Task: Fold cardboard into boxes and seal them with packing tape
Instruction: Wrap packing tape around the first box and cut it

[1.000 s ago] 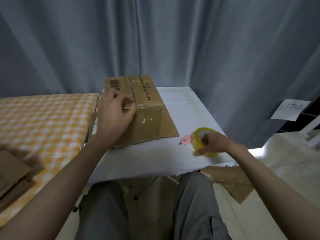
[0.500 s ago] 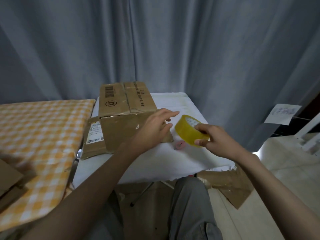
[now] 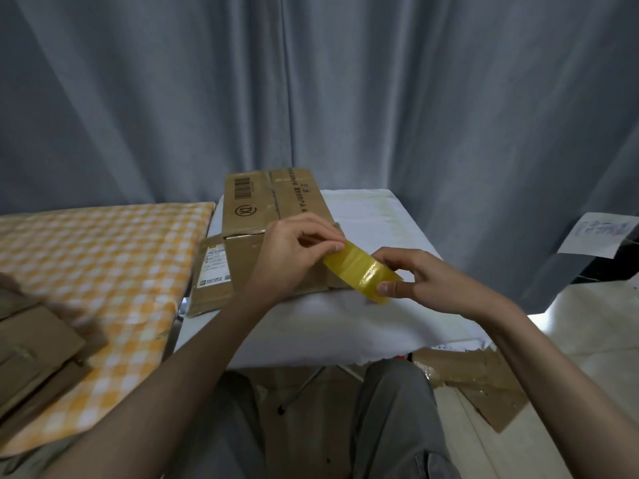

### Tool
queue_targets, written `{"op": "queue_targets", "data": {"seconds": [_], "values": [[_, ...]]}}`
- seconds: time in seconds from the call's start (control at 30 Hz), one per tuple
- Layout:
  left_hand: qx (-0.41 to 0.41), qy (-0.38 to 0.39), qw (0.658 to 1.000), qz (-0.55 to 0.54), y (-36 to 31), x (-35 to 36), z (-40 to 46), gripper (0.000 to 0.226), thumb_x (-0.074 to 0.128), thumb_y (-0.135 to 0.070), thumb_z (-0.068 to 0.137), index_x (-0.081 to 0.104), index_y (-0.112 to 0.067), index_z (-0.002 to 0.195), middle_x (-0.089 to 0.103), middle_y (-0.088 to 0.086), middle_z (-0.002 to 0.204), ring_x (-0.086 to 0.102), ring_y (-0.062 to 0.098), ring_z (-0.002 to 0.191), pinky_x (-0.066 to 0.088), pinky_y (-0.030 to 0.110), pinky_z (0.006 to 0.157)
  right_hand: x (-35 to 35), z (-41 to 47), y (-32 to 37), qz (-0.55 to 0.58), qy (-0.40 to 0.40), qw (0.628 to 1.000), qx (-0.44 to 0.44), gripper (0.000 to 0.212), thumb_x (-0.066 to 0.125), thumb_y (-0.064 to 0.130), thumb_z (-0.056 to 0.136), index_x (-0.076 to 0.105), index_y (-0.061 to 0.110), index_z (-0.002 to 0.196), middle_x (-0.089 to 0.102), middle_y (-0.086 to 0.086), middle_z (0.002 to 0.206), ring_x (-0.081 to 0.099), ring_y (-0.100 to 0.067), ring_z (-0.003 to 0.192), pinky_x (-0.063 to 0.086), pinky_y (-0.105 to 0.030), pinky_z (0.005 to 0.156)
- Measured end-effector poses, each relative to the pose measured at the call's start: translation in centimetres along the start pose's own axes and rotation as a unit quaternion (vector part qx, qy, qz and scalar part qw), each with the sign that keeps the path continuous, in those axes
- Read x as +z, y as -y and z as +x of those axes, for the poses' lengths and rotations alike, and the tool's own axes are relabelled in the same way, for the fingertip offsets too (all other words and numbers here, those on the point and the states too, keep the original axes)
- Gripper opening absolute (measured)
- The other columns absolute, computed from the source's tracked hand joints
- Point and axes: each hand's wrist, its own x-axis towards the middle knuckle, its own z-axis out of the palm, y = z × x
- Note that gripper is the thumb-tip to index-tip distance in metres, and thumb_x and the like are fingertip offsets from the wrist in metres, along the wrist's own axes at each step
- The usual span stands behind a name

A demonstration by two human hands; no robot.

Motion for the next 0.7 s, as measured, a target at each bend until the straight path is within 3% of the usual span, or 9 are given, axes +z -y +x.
{"op": "queue_targets", "data": {"seconds": [0.07, 0.13, 0.27, 0.33, 0.43, 0.57, 0.7], "values": [[-0.033, -0.015, 0.999, -0.009, 0.2, -0.3, -0.2, 0.007, 0.077, -0.008, 0.082, 0.079, -0.015, 0.085, 0.074, -0.008, 0.085, 0.068, 0.009, 0.083, 0.053, 0.021, 0.077, 0.0, 0.2, 0.2, 0.06, 0.002, 0.998, 0.01, 0.012, 0.065, 0.012, 0.096, 0.063, 0.007, 0.107, 0.065, -0.013, 0.102, 0.062, -0.02, 0.097, 0.054, -0.04, 0.086], [-0.098, -0.013, 0.995, -0.034, 0.4, -0.7, -0.2, 0.007, 0.072, -0.01, 0.087, 0.075, -0.017, 0.086, 0.074, -0.004, 0.082, 0.066, 0.01, 0.078, 0.051, 0.019, 0.073, 0.0, 0.6, 0.3, 0.129, 0.002, 0.991, 0.028, 0.025, 0.064, 0.028, 0.095, 0.062, 0.006, 0.106, 0.063, -0.01, 0.095, 0.061, -0.016, 0.09, 0.05, -0.036, 0.085], [-0.219, 0.021, 0.968, -0.119, 0.4, -2.3, 0.3, 0.008, 0.06, -0.006, 0.095, 0.065, -0.007, 0.089, 0.069, 0.001, 0.072, 0.061, 0.011, 0.068, 0.05, 0.019, 0.064, 0.2, 1.9, 0.3, 0.181, -0.005, 0.983, 0.038, 0.064, 0.06, 0.056, 0.092, 0.06, -0.005, 0.113, 0.061, -0.029, 0.113, 0.059, -0.022, 0.099, 0.039, -0.038, 0.107], [-0.257, 0.032, 0.957, -0.13, 0.4, -3.6, 0.5, 0.012, 0.059, -0.009, 0.097, 0.065, -0.008, 0.086, 0.067, -0.002, 0.068, 0.06, 0.008, 0.065, 0.049, 0.016, 0.059, 0.5, 2.8, 0.3, 0.196, -0.024, 0.979, 0.044, 0.069, 0.061, 0.063, 0.09, 0.065, -0.004, 0.109, 0.066, -0.027, 0.109, 0.064, -0.018, 0.094, 0.041, -0.036, 0.104], [-0.286, 0.049, 0.948, -0.128, 0.2, -5.2, 0.5, 0.018, 0.064, -0.016, 0.095, 0.067, -0.01, 0.078, 0.067, -0.002, 0.065, 0.061, 0.004, 0.06, 0.049, 0.014, 0.057, 0.7, 3.9, 0.2, 0.217, -0.049, 0.972, 0.075, 0.062, 0.066, 0.066, 0.084, 0.074, 0.009, 0.104, 0.075, -0.012, 0.096, 0.069, -0.011, 0.083, 0.045, -0.034, 0.092], [-0.326, 0.031, 0.936, -0.126, 0.3, -7.1, 1.2, 0.015, 0.066, -0.014, 0.092, 0.068, -0.007, 0.079, 0.068, 0.0, 0.064, 0.061, 0.004, 0.056, 0.05, 0.013, 0.053, 0.3, 5.3, 0.5, 0.262, -0.049, 0.958, 0.106, 0.037, 0.068, 0.061, 0.081, 0.078, 0.027, 0.092, 0.071, -0.007, 0.089, 0.067, -0.017, 0.08, 0.049, -0.049, 0.083], [-0.349, -0.005, 0.93, -0.114, 0.9, -9.6, 1.8, 0.01, 0.067, -0.011, 0.09, 0.068, -0.004, 0.082, 0.068, 0.002, 0.061, 0.062, 0.004, 0.051, 0.052, 0.013, 0.051, -0.9, 6.6, 1.0, 0.22, -0.043, 0.971, 0.079, 0.032, 0.067, 0.059, 0.082, 0.079, 0.03, 0.08, 0.072, 0.01, 0.075, 0.067, -0.005, 0.067, 0.053, -0.02, 0.065]]}}
